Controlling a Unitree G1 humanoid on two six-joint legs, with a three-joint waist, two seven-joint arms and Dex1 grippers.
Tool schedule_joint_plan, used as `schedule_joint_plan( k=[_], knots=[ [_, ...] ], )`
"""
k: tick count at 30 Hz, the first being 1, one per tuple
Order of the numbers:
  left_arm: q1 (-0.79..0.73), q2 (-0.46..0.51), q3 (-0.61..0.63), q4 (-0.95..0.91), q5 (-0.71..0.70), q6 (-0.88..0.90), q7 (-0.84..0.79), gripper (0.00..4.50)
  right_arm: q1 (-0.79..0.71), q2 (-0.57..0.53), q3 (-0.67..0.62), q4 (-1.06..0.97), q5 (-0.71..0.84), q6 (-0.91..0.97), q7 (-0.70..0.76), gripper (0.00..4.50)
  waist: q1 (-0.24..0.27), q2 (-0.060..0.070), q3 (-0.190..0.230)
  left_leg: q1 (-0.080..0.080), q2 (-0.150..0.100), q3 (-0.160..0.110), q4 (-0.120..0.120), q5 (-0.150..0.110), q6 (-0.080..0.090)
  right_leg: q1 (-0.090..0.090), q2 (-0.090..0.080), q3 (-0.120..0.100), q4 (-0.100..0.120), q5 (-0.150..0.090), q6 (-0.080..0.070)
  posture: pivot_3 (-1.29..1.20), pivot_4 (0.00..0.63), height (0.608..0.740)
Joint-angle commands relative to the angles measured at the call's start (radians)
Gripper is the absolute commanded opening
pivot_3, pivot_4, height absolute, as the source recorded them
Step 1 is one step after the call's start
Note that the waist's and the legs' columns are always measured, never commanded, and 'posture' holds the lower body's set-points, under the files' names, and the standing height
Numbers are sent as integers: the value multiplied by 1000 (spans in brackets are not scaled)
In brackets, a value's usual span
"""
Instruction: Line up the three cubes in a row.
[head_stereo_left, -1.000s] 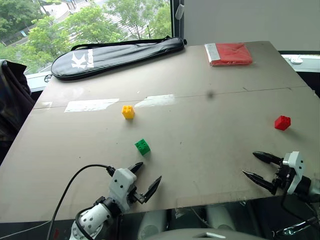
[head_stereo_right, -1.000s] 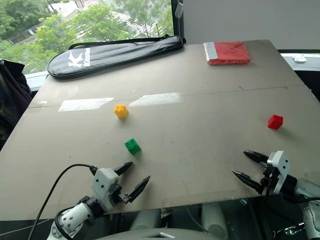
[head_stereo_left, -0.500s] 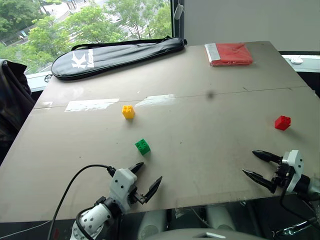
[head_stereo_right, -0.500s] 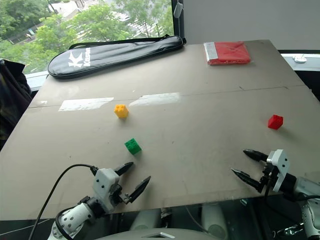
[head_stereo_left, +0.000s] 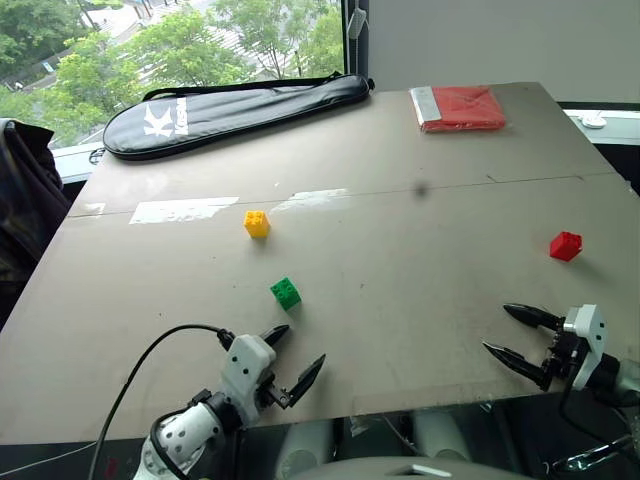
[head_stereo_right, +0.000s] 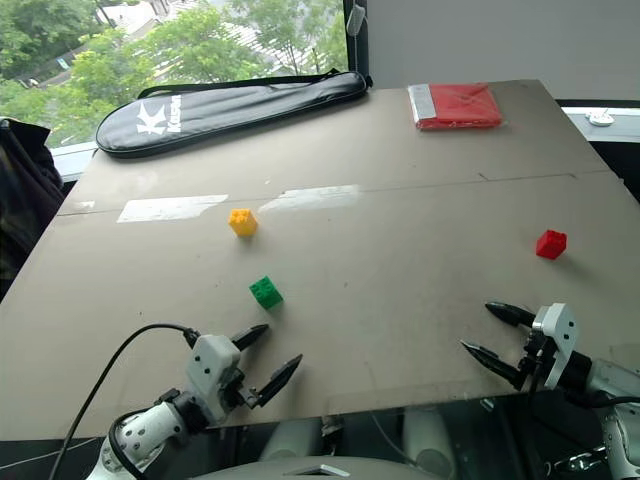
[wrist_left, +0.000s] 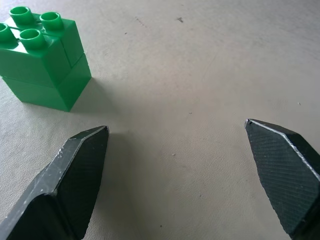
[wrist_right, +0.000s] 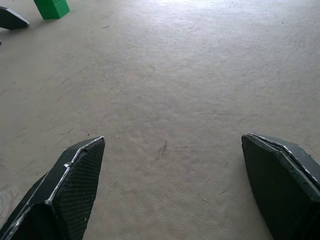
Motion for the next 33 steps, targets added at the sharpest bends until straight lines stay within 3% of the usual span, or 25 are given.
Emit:
schedule_joint_plan(
  k=[1, 5, 9, 15, 21, 27, 32, 33],
  knots=[
    [-10, 50, -13, -50, -30, 65, -53, 4446, -32, 5, -40, -17, 7, -27, -36, 4500, -1, -2, 1, 0, 0, 0, 0, 0, 0, 0, 0, 0, 0, 0, 0, 0, 150, 701],
    [-111, 136, 10, -171, -134, 218, -100, 4446, -106, -11, -150, -20, 1, 18, -215, 4500, -1, -4, 7, 0, 0, 0, 1, 0, 0, 0, 1, 0, 1, 0, 0, 0, 150, 701],
    [-324, 212, 23, -229, -239, 361, -145, 4446, -144, -4, -193, -59, -52, 119, -414, 4500, 7, -7, 9, -2, 0, -1, 2, 0, 0, -1, 2, -1, 1, 0, 0, 0, 150, 701],
    [-665, 246, -28, -125, -305, 457, -239, 4446, -217, 127, -194, -100, -164, 196, -762, 4500, 2, -7, 9, -3, -1, 0, 2, 0, 0, -1, 4, -1, 2, 0, -1, 0, 150, 701],
    [-847, 233, -103, -16, -271, 436, -328, 4446, -297, 192, -189, -13, -224, 177, -892, 4500, -4, -8, 9, -2, -3, 3, 2, 1, 0, -1, 4, 3, 2, 1, 0, 0, 150, 701],
    [-915, 213, -144, 13, -237, 414, -361, 4446, -417, 250, -229, 100, -169, 220, -987, 4500, -5, -8, 10, -2, -2, 4, 2, 1, 0, -1, 5, 3, 2, 3, -4, 0, 150, 701],
    [-954, 181, -168, 24, -228, 431, -352, 4446, -487, 246, -215, 205, -172, 209, -982, 4500, -5, -8, 10, -2, -3, 4, 2, 1, 0, -1, 5, 3, 2, 3, -4, 0, 150, 701],
    [-957, 176, -170, 24, -226, 434, -350, 4500, -491, 241, -208, 221, -177, 204, -975, 3961, -5, -8, 10, -2, -3, 4, 2, 1, 0, -1, 5, 3, 2, 3, -4, 0, 150, 701]
  ],
)
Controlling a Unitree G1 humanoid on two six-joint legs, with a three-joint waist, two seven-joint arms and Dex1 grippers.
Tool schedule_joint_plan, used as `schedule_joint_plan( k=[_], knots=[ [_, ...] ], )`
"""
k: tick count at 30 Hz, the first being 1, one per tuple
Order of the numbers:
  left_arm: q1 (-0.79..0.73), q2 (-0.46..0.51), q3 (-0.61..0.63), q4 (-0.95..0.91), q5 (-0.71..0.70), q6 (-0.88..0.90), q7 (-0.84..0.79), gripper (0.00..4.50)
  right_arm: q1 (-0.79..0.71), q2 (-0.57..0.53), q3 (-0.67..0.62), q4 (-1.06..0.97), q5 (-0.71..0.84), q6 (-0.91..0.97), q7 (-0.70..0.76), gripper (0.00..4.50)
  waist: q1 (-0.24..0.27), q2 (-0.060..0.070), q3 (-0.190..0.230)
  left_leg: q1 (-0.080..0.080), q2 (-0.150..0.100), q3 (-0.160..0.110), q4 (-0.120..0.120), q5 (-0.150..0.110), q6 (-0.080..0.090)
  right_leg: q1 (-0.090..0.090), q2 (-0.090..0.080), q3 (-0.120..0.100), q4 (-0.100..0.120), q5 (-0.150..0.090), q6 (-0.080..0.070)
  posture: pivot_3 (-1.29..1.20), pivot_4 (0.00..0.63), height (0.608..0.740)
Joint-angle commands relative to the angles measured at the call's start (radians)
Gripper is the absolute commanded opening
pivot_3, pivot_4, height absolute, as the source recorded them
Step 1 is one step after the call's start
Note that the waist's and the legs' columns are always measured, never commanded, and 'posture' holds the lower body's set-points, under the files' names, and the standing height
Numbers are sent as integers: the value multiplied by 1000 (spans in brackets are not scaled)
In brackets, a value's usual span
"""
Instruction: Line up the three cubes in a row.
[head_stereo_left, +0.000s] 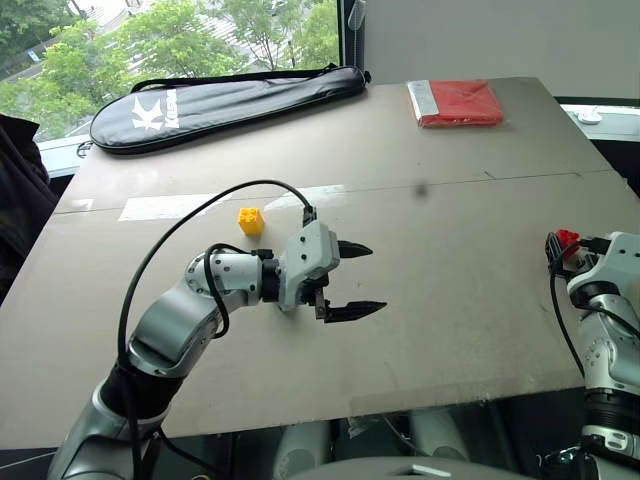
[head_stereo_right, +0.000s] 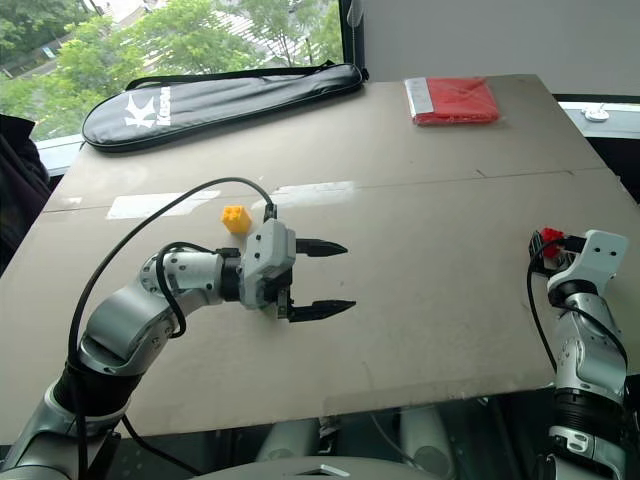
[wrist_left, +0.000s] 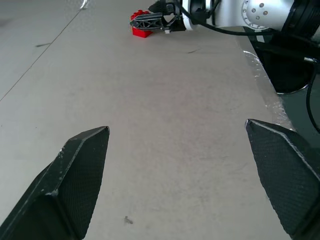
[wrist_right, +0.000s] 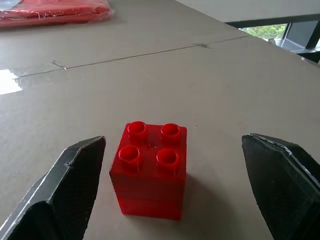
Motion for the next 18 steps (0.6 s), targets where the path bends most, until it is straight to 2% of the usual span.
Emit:
schedule_joint_plan(
  k=[1, 5, 6, 9, 12, 15, 18],
  knots=[
    [-15, -13, -5, -10, 9, 5, 10, 4500, -14, -24, 1, 30, -14, -23, 12, 3632, 0, 0, 0, 0, 0, 0, 0, 0, 0, 0, 0, 0, 0, 0, 0, 0, 150, 701],
    [-1, -17, 8, -29, 1, 43, 29, 4500, -8, -32, 18, 31, -21, -25, 36, 1594, -1, 0, 0, 0, 0, 0, 0, 0, 0, 0, 0, 0, 0, 2, 2, 0, 150, 701],
    [2, -18, 11, -32, 1, 47, 30, 4500, -6, -34, 21, 28, -24, -27, 39, 1309, -1, 0, 0, 0, 0, 0, 0, 0, 0, 0, 0, 0, 0, 2, 3, 0, 150, 701],
    [15, -15, 10, -34, 12, 43, 34, 4500, 8, -34, 40, -1, -37, -40, 54, 1366, -1, 0, 0, 0, 0, 0, 0, 0, 0, 0, 0, 0, 0, 2, 3, 0, 150, 701],
    [44, -10, 19, -46, 11, 44, 43, 4500, 51, -16, 96, -122, -42, -8, 69, 1366, -2, 0, 0, 0, 0, 0, 0, 0, 0, 0, 0, 0, 0, 2, 4, 0, 150, 701],
    [74, -2, 29, -55, 15, 36, 45, 4500, 100, 18, 165, -231, -57, 22, 67, 1366, -3, 0, 0, 0, 1, -3, 0, 0, 0, 0, 1, 0, 1, 2, 4, 0, 150, 701],
    [92, 1, 50, -50, 15, 45, 64, 4500, 156, 98, 280, -357, -66, 65, 54, 1366, -1, 0, 0, 1, 1, -5, 0, 0, 0, 0, 1, 0, 1, 1, 4, 0, 150, 701]
  ],
)
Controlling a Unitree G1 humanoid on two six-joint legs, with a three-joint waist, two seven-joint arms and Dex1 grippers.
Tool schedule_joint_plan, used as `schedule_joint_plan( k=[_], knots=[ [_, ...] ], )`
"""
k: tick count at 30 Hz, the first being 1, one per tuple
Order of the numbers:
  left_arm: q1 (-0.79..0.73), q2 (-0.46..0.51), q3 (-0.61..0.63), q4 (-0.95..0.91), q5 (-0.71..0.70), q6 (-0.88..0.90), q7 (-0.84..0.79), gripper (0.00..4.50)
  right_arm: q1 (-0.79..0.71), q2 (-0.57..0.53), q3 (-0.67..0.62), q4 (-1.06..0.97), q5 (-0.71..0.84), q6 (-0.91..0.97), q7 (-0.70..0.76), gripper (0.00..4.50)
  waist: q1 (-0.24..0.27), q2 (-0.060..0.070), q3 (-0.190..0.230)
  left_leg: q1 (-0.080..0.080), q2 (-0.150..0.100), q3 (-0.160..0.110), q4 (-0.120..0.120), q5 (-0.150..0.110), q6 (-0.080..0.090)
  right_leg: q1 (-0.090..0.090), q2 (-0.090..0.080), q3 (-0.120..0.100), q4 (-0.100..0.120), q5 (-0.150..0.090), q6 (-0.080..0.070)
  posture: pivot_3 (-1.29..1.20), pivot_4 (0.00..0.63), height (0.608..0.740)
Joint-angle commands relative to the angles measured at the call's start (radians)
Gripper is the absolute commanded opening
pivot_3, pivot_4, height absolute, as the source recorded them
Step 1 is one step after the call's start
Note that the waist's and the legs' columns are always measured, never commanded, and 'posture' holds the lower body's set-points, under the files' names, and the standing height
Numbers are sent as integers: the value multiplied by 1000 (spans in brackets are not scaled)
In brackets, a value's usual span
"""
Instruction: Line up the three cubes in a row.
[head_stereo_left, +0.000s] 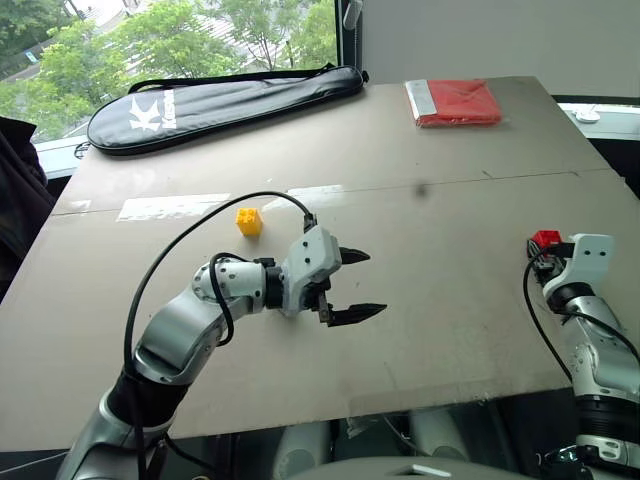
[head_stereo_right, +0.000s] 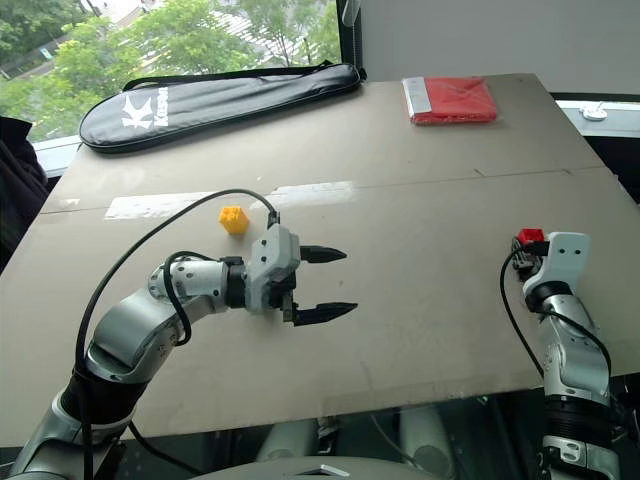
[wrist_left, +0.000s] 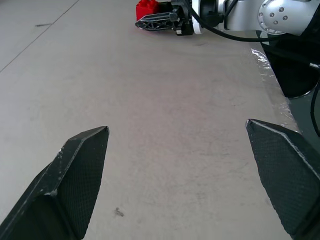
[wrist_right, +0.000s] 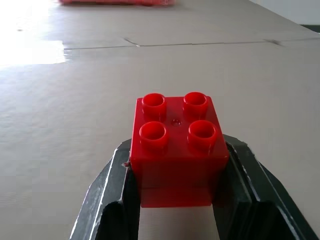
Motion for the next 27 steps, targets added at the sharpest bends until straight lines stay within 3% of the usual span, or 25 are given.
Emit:
schedule_joint_plan(
  k=[1, 7, 21, 23, 24, 27],
  knots=[
    [5, 8, 47, -27, 4, -7, 24, 4500, 47, 72, 119, -157, -17, 37, -14, 1366, 0, 0, 0, 0, 0, -1, 0, 0, 0, 0, 0, 0, 0, -2, -1, 0, 150, 701],
    [20, 20, 71, -44, -13, 13, 37, 4500, 90, 146, 240, -219, -88, 53, -45, 1366, 2, 0, 0, 0, 1, -1, 0, 0, 0, 0, -1, 0, 1, -3, -1, 0, 150, 701],
    [-43, 18, 93, -44, -52, 101, 48, 4500, 30, 195, 254, -135, -124, 24, -55, 1366, 0, -1, 0, 0, 0, -2, 0, 0, 0, 0, -1, -1, 0, -3, -1, 0, 150, 701],
    [-43, 20, 93, -48, -56, 107, 50, 4500, 25, 196, 252, -130, -125, 25, -55, 2411, -1, -1, 0, 0, 0, -2, 0, 0, 0, 0, -1, -1, 0, -3, -1, 0, 150, 701],
    [-43, 21, 92, -49, -57, 109, 51, 4500, 23, 198, 249, -128, -122, 28, -55, 2652, -1, -1, 0, 0, 0, -2, 0, 0, 0, 0, -1, -1, 0, -3, -1, 0, 150, 701],
    [-38, 23, 98, -60, -67, 128, 58, 4500, 28, 195, 243, -132, -118, 16, -45, 4048, -1, -1, 0, 0, 0, -2, 0, 0, 0, 0, -1, -1, 0, -3, -1, 0, 150, 701]
  ],
)
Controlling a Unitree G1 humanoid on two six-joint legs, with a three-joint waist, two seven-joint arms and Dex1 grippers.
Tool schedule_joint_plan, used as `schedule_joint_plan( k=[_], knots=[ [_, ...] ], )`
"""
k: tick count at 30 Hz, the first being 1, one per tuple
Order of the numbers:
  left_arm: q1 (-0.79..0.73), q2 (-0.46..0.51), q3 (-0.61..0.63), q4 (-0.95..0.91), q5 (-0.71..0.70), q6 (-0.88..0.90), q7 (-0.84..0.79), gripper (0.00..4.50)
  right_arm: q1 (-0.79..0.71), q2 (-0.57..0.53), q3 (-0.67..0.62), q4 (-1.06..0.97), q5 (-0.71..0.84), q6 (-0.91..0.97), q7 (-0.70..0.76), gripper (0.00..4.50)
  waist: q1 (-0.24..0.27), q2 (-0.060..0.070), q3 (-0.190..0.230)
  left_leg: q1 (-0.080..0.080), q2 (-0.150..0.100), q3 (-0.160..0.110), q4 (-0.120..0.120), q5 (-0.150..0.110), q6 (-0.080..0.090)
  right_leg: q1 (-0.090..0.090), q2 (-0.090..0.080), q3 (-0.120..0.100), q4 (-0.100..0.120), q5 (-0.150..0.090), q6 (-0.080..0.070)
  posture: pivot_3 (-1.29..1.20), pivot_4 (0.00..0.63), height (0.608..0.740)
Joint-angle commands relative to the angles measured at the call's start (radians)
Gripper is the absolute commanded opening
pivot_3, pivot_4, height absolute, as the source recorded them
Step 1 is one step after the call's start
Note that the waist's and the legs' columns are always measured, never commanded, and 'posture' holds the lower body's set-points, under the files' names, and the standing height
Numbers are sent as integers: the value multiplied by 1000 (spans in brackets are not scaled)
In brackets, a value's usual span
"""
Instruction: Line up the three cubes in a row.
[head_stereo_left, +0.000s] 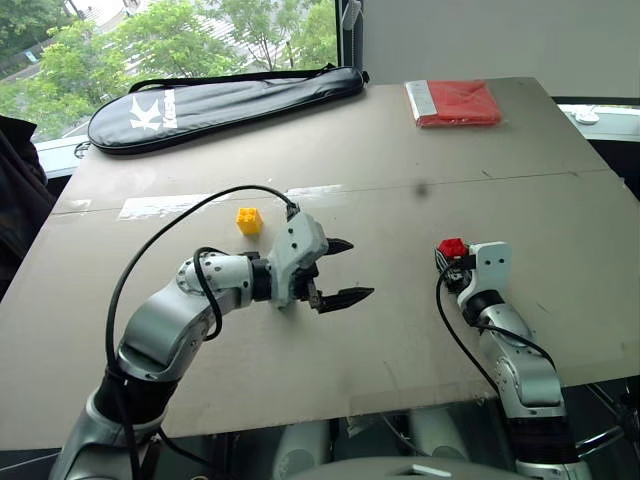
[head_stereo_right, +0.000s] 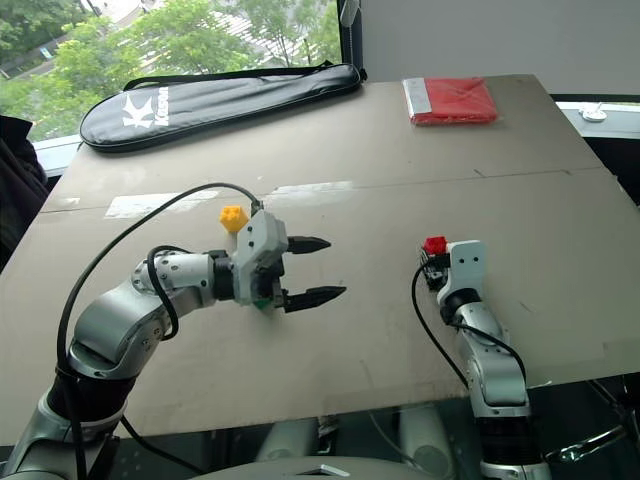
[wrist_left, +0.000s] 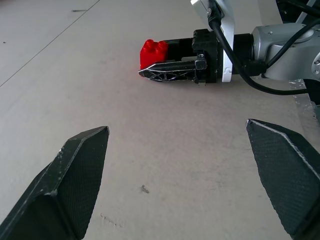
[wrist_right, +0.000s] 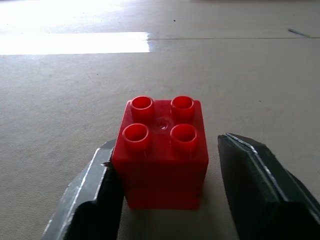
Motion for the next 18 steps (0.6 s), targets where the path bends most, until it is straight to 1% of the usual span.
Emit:
schedule_joint_plan(
  k=[1, 5, 7, 10, 12, 14, 16, 18],
  knots=[
    [1, 11, 32, -66, -33, 23, 9, 4500, 5, -7, -7, -17, 7, -26, 20, 4467, 0, 0, 0, 0, 0, 0, 0, 0, 0, 0, 0, 0, 0, 0, 0, 0, 150, 701],
    [61, 21, 85, -112, -67, 39, 21, 4500, 35, -36, -8, -58, 20, -39, 69, 4467, 0, 0, 0, 0, 0, 0, 0, 0, 0, 0, 0, 0, 0, 1, -1, 0, 150, 701],
    [124, 21, 130, -151, -84, 43, 46, 4500, 52, -68, -12, -97, 32, -48, 111, 4467, 0, 0, 0, 0, 1, 0, 0, 0, 0, 0, 0, 0, 0, 2, -3, 0, 150, 701],
    [217, -15, 203, -208, -112, 27, 102, 4500, 75, -114, -24, -156, 68, -52, 173, 4467, 1, 0, 0, -1, 2, 0, 0, 0, 0, 0, -1, 1, 0, 2, -3, 0, 150, 701],
    [273, -70, 259, -215, -79, -35, 172, 4500, 96, -145, -41, -206, 118, -43, 227, 4467, 3, 0, 0, 0, 2, 1, 0, 0, 0, 0, -1, 1, 0, 1, -2, 0, 150, 701],
    [329, -118, 320, -210, -69, -76, 222, 4500, 128, -174, -72, -254, 230, -30, 315, 4467, 4, -1, 0, 0, 2, 0, 0, 0, 0, 0, -1, 1, 0, 0, 0, 0, 150, 701],
    [416, -130, 365, -215, -30, -123, 240, 4500, 184, -241, -140, -278, 354, -2, 431, 4467, 4, -1, 0, 0, 2, -1, 0, 0, 0, 1, -1, -1, 0, 0, 0, 0, 150, 701],
    [490, -133, 375, -207, 12, -169, 247, 4500, 249, -323, -180, -287, 429, -17, 573, 4467, 7, -2, 0, 1, 2, -1, 0, 0, 0, 2, -1, -1, 0, 0, 0, 0, 150, 701]
  ],
)
